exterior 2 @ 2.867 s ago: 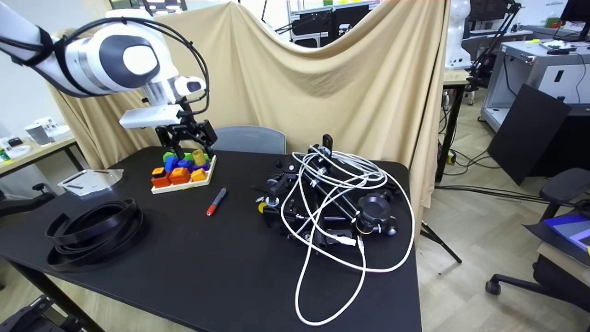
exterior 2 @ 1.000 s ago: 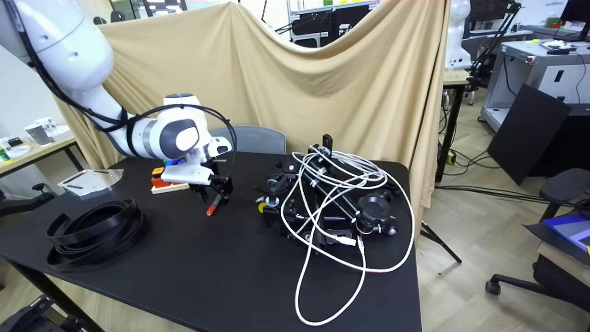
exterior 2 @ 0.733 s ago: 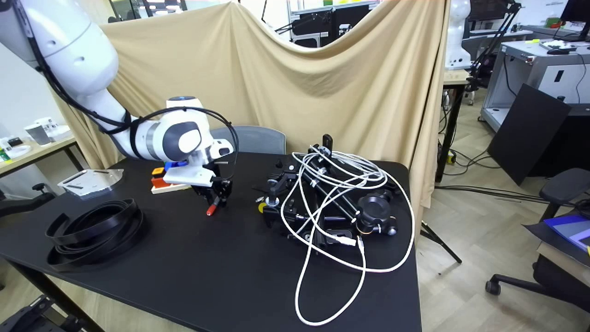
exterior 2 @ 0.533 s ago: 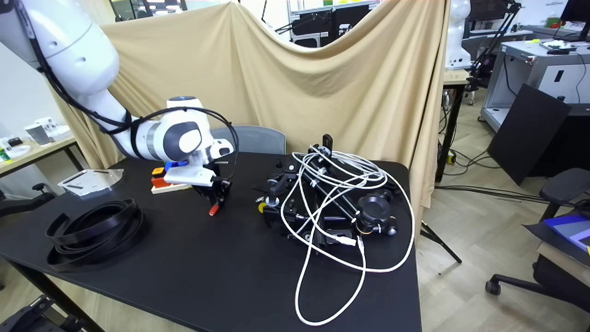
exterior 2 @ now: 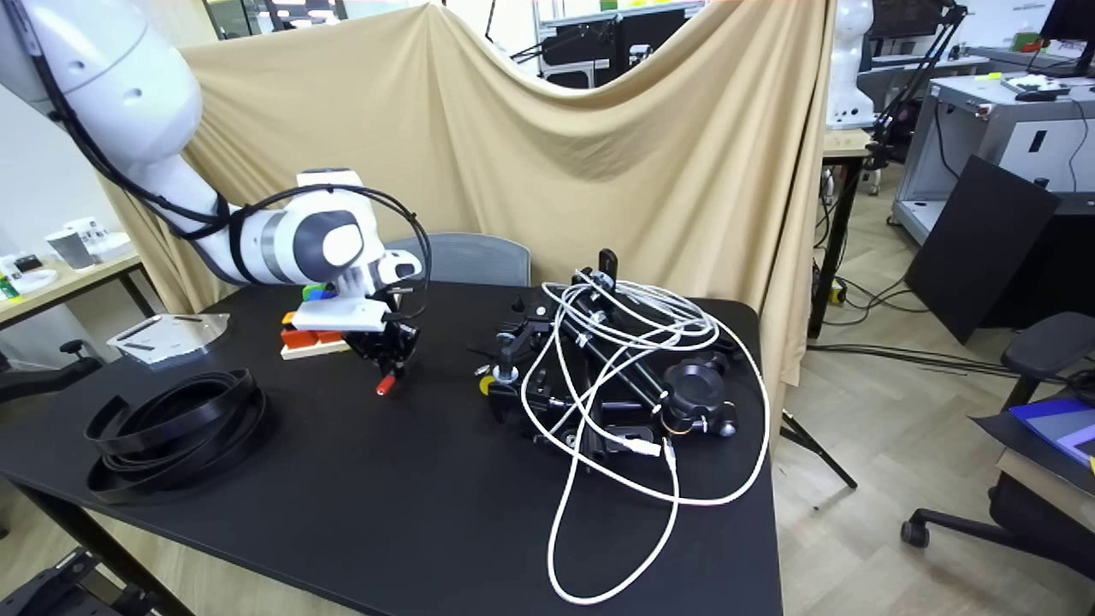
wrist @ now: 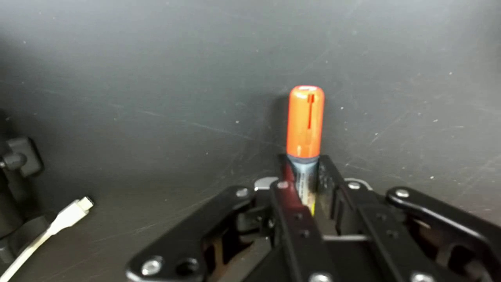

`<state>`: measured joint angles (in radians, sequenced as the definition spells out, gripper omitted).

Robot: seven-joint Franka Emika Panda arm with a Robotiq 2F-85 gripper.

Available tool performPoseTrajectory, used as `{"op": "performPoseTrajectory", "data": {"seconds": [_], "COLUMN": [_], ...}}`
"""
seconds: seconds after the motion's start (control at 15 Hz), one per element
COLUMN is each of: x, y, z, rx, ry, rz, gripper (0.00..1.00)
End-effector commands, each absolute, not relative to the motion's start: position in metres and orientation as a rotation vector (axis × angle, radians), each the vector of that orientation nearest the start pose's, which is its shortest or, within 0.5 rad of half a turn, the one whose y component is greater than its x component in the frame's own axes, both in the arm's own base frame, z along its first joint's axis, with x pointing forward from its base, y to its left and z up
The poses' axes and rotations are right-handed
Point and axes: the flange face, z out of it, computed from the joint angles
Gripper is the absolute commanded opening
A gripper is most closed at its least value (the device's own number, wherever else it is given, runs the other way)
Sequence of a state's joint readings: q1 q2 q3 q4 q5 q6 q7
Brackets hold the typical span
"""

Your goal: Move the marker forward

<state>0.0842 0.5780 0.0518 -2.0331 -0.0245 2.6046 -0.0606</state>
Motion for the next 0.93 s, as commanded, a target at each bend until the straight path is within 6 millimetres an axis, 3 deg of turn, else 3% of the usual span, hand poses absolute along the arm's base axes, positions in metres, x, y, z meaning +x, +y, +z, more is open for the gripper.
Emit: {"op": "performPoseTrajectory", "data": {"seconds": [0.0,0.4,0.87], "x": [0.569,0.517,0.458], "y": [0.099,0.115,0.096], "z": [0.186,0.216,0.2], "rx": [-3.122,-3.146,-3.165], "ry": [-0.351,-0.387,-0.375], "rz": [0.121,0.162,-0.015], "gripper": [0.05,0.05,0.05]}}
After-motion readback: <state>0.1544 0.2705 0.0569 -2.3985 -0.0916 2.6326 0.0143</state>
